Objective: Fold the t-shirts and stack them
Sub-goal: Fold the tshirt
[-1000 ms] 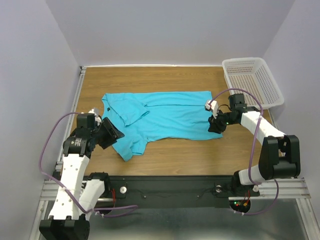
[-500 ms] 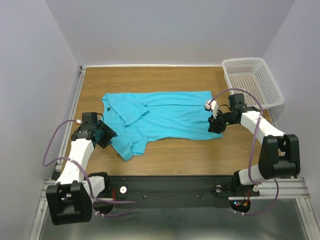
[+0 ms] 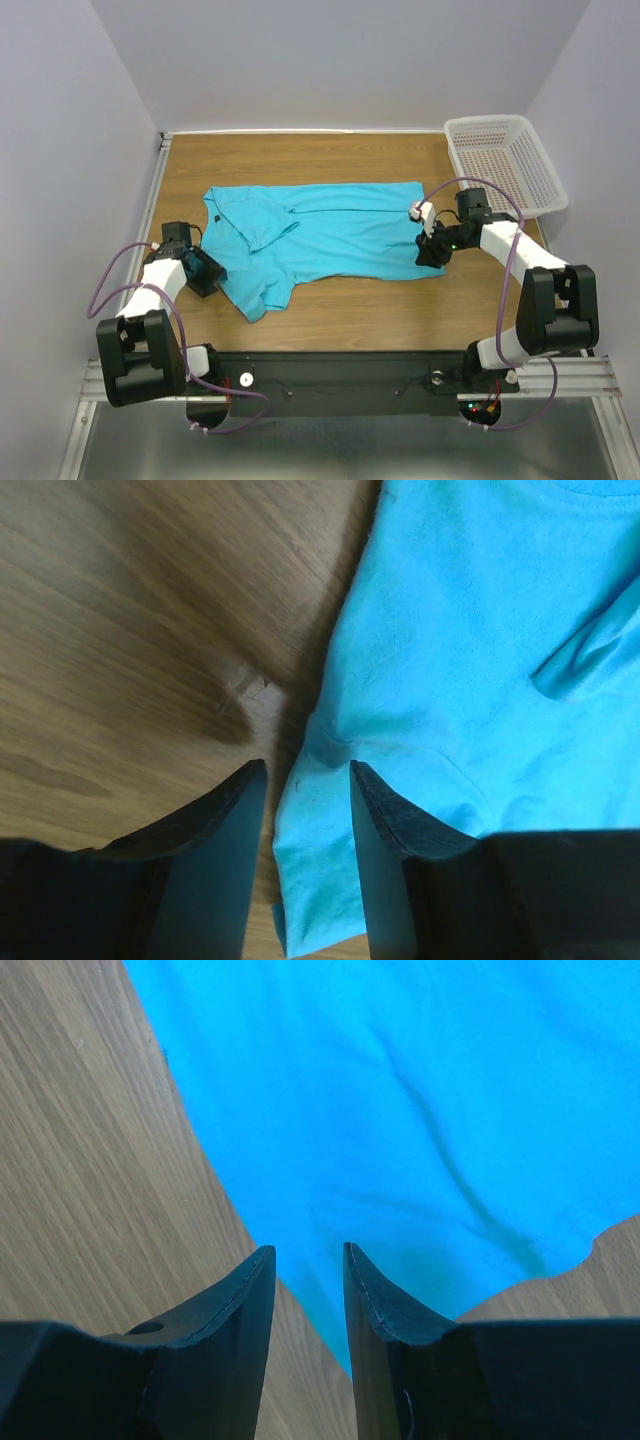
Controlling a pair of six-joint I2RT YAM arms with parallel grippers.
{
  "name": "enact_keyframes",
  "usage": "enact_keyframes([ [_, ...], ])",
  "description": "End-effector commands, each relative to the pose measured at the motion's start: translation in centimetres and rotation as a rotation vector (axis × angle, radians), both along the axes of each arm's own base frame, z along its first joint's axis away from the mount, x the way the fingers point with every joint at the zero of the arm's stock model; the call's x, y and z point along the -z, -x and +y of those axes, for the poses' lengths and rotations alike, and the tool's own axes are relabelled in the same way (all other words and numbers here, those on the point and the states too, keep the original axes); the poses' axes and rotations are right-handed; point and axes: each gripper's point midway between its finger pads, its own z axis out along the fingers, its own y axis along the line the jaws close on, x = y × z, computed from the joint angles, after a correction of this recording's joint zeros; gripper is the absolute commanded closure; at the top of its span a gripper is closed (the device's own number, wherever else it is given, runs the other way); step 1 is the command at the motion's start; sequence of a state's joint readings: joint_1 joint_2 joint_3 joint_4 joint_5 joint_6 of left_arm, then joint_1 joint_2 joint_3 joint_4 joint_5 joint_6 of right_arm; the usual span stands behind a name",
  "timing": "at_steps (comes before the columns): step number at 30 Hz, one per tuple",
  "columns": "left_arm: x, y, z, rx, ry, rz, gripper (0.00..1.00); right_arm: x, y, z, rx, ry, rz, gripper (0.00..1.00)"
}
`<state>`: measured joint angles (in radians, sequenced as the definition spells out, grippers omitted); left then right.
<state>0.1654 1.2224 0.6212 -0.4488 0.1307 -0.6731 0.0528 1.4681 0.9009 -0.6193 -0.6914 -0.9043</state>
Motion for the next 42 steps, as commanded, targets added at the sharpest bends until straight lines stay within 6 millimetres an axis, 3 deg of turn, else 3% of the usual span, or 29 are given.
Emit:
enact_keyframes([
  [1, 0.2, -0.7, -0.2, 0.042, 0.009, -0.026, 0.51, -0.4, -0.9, 0.1, 0.007, -0.013, -0.033, 0.61],
  [5, 0.8, -0.8, -0.3, 0.051, 0.018, -0.009, 0.55, -0.5, -0.9, 0.1, 0.010, -0.014, -0.033, 0.61],
  [9, 1.1, -0.6, -0.7, 0.069, 0.038, -0.003, 0.66, -0.4, -0.9, -0.1, 0.014, -0.008, -0.033, 0.61],
  [10, 1.1, -0.6, -0.8, 0.071, 0.042, -0.002, 0.74, -0.4, -0.9, -0.1, 0.012, -0.007, -0.034, 0.61],
  [11, 1.1, -0.7, -0.8, 0.073, 0.043, -0.004, 0.92, -0.2, -0.8, -0.1, 0.011, -0.004, -0.028, 0.61],
  [14, 0.8, -0.7, -1.0, 0.085, 0.052, -0.016, 1.00, 0.0, -0.8, -0.3, 0.006, 0.007, -0.031, 0.60],
  [18, -0.1, -0.9, -1.4, 0.121, 0.063, -0.048, 1.00, 0.6, -0.2, -1.0, -0.072, 0.064, -0.083, 0.59],
  [24, -1.7, -1.5, -1.4, 0.138, 0.080, -0.103, 1.00, 2.7, 2.5, -2.8, -0.264, 0.204, -0.122, 0.57],
  [28, -1.9, -1.5, -1.7, 0.151, 0.102, -0.114, 1.00, 4.1, 2.8, -4.2, -0.270, 0.279, -0.076, 0.57],
  [38, -2.3, -1.5, -1.8, 0.169, 0.120, -0.135, 1.00, 5.2, 2.9, -4.9, -0.268, 0.317, -0.039, 0.58],
  [40, -2.3, -1.4, -1.7, 0.170, 0.125, -0.137, 1.00, 5.6, 2.9, -4.9, -0.271, 0.318, -0.022, 0.61],
  [42, -2.5, -1.4, -1.7, 0.170, 0.134, -0.143, 1.00, 6.0, 3.1, -4.9, -0.269, 0.315, -0.003, 0.71],
])
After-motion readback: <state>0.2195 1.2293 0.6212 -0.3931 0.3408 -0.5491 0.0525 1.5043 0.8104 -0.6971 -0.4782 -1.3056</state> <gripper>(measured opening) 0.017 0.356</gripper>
